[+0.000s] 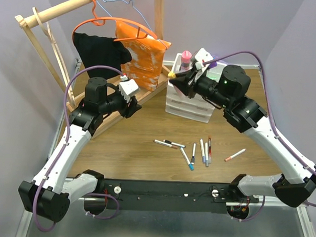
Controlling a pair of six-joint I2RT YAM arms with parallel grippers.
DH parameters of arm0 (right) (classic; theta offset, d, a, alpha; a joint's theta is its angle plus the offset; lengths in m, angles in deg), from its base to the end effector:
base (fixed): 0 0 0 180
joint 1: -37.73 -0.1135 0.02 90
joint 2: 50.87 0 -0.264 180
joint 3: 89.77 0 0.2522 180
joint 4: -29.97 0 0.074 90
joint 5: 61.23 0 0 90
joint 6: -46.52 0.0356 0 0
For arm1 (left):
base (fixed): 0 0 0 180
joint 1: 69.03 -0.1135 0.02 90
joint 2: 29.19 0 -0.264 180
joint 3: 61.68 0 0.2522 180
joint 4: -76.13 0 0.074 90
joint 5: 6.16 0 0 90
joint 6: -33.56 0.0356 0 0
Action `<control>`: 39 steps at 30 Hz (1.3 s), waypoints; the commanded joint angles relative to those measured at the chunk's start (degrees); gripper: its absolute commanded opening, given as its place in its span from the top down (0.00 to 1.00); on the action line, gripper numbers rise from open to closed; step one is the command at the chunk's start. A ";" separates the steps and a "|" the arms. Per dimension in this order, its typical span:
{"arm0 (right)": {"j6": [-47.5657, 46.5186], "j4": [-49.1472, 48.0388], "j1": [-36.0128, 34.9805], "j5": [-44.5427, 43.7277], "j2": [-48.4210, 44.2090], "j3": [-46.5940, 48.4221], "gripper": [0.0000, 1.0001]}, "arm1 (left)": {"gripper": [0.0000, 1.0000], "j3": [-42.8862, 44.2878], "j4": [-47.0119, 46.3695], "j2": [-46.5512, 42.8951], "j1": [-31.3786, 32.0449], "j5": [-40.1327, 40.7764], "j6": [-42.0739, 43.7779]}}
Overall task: Sort the stationery into containers
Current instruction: Place the stationery in the storage box.
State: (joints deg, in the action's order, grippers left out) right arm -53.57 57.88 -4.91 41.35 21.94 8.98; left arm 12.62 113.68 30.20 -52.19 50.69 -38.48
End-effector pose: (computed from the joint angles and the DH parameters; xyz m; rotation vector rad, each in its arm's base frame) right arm 0.1988 0.1936 0.4723 -0.8793 1.3833 0.6138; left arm 0.2098 -0.0838 0.3656 0.9282 1.7012 -0.5534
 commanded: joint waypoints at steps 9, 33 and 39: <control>9.82 -20.74 15.20 -14.60 10.05 3.60 0.99 | 0.39 1.87 -1.29 1.34 -0.05 -2.10 0.15; 9.82 -26.98 23.82 -14.42 29.31 11.16 1.00 | 0.39 0.20 -3.13 2.57 -0.32 -0.78 0.24; 9.21 -26.90 24.00 -15.13 29.22 9.06 0.99 | 0.39 0.20 -4.71 3.71 -0.32 -1.31 -0.81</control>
State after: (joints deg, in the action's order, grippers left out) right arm -44.35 32.94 18.70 27.95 51.21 18.38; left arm 12.81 111.47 33.24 -52.17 50.17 -38.51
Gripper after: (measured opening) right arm 0.245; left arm 0.611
